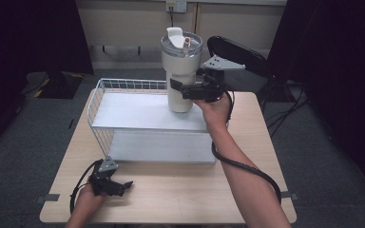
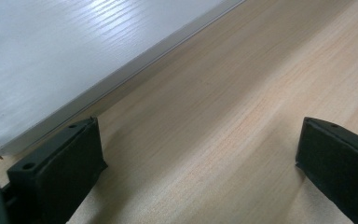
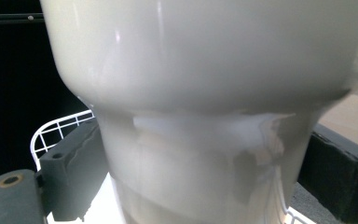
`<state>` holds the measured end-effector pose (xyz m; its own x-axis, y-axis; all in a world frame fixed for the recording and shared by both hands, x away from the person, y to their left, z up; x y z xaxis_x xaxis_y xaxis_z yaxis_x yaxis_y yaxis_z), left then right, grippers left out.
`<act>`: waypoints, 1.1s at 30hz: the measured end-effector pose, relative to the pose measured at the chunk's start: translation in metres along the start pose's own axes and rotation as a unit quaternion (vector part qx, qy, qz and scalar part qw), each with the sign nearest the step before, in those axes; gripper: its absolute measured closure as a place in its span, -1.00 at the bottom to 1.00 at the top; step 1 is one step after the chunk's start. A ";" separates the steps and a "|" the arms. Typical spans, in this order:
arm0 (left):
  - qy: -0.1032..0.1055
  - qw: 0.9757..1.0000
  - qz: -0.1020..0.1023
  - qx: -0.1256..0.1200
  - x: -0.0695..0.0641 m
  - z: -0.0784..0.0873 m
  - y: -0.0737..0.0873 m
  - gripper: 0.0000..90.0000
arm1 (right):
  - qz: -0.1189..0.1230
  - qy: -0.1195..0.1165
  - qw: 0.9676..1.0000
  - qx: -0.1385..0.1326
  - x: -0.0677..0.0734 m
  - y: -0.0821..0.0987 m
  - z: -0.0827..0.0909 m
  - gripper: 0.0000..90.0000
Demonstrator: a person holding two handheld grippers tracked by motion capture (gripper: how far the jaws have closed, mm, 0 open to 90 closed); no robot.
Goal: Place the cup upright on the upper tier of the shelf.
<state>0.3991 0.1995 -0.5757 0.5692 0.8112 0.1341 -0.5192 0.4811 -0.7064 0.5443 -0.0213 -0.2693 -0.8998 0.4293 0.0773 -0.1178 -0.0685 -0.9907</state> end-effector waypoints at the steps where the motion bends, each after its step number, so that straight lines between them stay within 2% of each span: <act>1: 0.000 1.000 0.000 0.000 0.000 0.000 0.000 -1.00 | -0.002 0.000 1.000 0.000 -0.001 0.001 0.000 -0.79; 9: 0.000 1.000 0.000 0.000 0.000 0.000 0.000 -1.00 | -0.001 0.007 1.000 -0.001 -0.005 0.003 0.001 -0.79; 33: 0.000 1.000 0.000 0.000 0.000 0.000 0.000 -1.00 | -0.007 0.009 1.000 0.004 -0.008 0.014 -0.004 -0.79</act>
<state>0.3991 0.1995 -0.5757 0.5693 0.8111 0.1340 -0.5193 0.4812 -0.7062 0.5519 -0.0219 -0.2838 -0.8906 0.4461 0.0887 -0.1334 -0.0696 -0.9886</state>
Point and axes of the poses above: each handheld gripper's, and its own axes: z roughly backward along the jaws, y roughly out of its underside, x roughly to its left, the point moved 10 cm from there along -z, roughly forward along the jaws, and after that the axes turned 12 degrees about -y, right-handed, at the moved point
